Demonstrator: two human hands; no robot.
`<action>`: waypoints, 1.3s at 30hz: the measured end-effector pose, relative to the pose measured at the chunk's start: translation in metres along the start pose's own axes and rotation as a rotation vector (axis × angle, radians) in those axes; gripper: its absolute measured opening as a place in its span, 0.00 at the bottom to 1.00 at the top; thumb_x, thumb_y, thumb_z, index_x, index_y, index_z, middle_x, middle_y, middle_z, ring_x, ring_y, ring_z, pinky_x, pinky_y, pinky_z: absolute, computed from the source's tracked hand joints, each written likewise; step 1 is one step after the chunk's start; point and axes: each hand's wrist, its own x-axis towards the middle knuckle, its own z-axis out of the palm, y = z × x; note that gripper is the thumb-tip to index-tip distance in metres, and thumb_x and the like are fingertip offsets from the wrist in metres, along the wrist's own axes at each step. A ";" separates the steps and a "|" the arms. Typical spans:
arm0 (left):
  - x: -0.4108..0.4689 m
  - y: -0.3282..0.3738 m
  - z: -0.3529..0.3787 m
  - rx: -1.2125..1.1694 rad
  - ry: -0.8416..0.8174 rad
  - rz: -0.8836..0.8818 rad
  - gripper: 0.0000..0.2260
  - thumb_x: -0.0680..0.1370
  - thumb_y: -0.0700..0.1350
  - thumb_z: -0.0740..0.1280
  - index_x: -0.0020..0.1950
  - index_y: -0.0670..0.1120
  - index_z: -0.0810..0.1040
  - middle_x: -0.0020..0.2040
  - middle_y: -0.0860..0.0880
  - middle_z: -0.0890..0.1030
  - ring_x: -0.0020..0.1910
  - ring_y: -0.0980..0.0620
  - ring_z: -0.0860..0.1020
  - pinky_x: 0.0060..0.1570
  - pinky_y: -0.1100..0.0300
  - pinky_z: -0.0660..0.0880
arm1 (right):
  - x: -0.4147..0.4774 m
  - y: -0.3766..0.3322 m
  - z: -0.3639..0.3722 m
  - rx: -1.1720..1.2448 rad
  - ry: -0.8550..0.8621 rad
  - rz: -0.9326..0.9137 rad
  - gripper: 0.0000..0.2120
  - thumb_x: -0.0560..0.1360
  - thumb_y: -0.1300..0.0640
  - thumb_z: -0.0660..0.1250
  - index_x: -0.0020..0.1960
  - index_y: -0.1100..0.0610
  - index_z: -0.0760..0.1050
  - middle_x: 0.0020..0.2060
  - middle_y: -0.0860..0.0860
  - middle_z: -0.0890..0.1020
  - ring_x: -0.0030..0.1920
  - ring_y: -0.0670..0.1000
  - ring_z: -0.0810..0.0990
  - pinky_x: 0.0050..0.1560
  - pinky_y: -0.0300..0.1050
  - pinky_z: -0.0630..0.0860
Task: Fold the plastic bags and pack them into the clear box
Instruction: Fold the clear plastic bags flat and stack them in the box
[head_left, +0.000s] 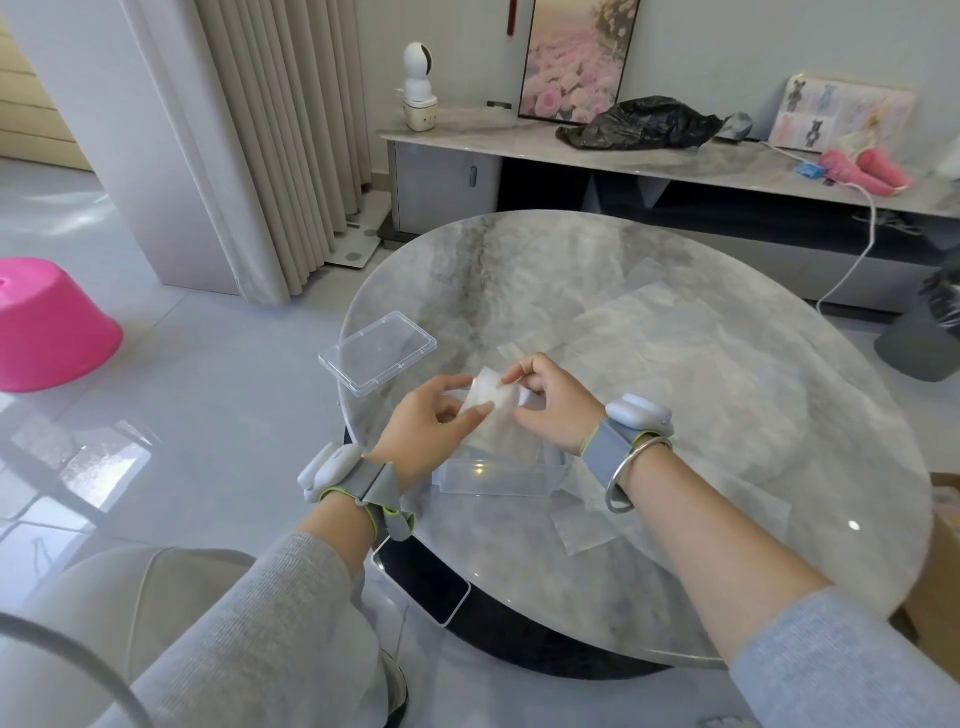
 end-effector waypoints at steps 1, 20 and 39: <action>0.000 0.000 0.000 -0.011 0.022 -0.011 0.19 0.75 0.55 0.72 0.63 0.49 0.77 0.41 0.51 0.86 0.45 0.49 0.83 0.52 0.50 0.79 | 0.000 0.001 0.000 0.006 -0.002 -0.001 0.15 0.69 0.64 0.63 0.48 0.46 0.69 0.39 0.41 0.81 0.42 0.53 0.78 0.46 0.52 0.75; 0.000 -0.002 0.003 -0.095 0.169 -0.085 0.04 0.74 0.44 0.75 0.44 0.53 0.84 0.40 0.51 0.86 0.40 0.54 0.83 0.44 0.59 0.78 | -0.005 0.014 -0.006 0.092 0.169 0.275 0.10 0.75 0.57 0.69 0.55 0.52 0.72 0.48 0.51 0.81 0.45 0.55 0.82 0.50 0.52 0.81; 0.001 -0.028 0.010 0.931 0.362 0.387 0.18 0.63 0.30 0.70 0.48 0.46 0.82 0.44 0.49 0.82 0.48 0.42 0.77 0.47 0.52 0.71 | 0.018 0.008 0.025 -0.562 -0.071 0.322 0.10 0.74 0.62 0.65 0.51 0.51 0.81 0.54 0.51 0.82 0.54 0.53 0.80 0.46 0.39 0.71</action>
